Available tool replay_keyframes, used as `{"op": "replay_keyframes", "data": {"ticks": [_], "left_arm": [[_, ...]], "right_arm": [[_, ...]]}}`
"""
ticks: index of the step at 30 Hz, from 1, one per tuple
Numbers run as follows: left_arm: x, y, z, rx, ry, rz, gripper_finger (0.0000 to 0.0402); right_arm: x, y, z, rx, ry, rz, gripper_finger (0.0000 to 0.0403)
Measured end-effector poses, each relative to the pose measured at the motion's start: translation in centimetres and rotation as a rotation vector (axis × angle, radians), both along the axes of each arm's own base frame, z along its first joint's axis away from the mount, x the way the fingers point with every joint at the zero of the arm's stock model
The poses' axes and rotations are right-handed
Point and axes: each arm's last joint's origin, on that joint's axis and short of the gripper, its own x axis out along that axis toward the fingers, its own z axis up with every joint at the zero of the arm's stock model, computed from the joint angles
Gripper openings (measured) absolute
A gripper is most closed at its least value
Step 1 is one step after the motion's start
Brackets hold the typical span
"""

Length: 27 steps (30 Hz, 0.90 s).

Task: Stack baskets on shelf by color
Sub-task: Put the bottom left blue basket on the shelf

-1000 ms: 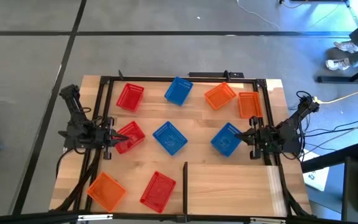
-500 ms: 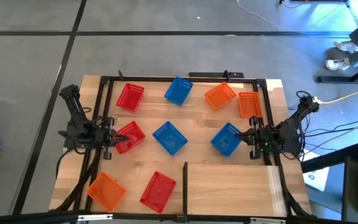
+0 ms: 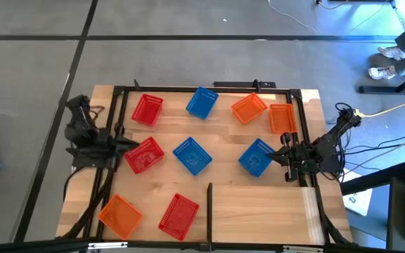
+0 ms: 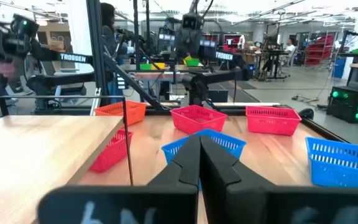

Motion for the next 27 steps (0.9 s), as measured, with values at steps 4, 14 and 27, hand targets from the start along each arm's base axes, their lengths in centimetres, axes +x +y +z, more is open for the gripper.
{"op": "replay_keyframes", "data": {"ticks": [4,14,27], "left_arm": [[-0.1,0.3,3.4,0.044,0.023,0.061,0.0016],[2.1,-2.8,10.3,0.072,0.190,0.273,0.0004],[4.8,-6.4,13.6,-0.121,0.158,0.087,0.0013]], "right_arm": [[0.0,0.0,0.0,-0.005,0.000,-0.001,0.0000],[0.0,0.0,0.0,-0.021,-0.005,-0.001,0.0001],[-0.8,-0.8,4.1,-0.113,-0.087,-0.023,0.0000]]}}
